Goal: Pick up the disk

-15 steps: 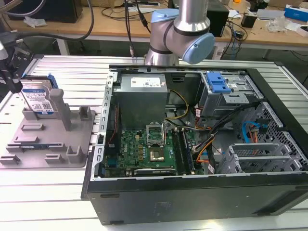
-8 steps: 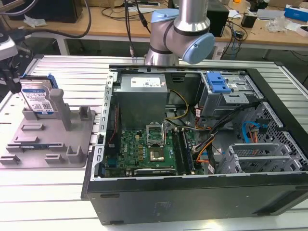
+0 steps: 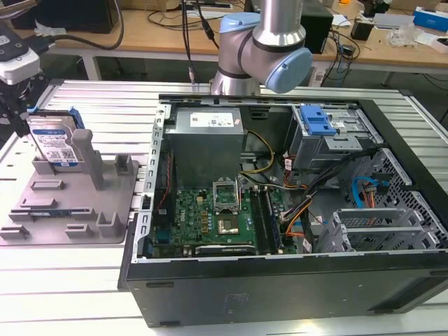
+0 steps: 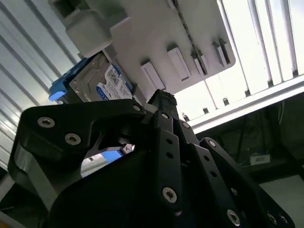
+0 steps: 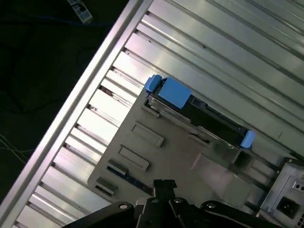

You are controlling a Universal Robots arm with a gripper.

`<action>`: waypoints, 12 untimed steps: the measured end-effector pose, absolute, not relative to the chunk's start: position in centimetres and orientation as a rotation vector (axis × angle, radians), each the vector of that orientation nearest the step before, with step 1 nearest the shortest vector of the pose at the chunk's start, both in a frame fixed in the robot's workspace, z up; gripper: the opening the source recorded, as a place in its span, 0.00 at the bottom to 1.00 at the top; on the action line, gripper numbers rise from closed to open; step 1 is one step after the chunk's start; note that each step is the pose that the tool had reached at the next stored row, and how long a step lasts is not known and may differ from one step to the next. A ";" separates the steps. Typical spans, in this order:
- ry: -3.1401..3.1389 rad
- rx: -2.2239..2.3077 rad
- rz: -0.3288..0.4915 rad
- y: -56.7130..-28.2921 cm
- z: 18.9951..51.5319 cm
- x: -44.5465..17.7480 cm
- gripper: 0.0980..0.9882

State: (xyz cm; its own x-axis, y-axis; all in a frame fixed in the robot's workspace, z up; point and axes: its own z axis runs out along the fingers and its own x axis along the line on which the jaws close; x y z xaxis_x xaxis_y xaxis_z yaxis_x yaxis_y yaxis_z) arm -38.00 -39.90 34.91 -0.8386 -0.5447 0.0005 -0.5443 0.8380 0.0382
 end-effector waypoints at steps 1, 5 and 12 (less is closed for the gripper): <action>-2.985 0.939 -0.057 -39.9 34.9 -38.0 0.01; -2.924 1.108 -0.056 -39.9 34.8 -38.0 0.01; -2.818 1.349 -0.054 -39.9 34.8 -38.0 0.22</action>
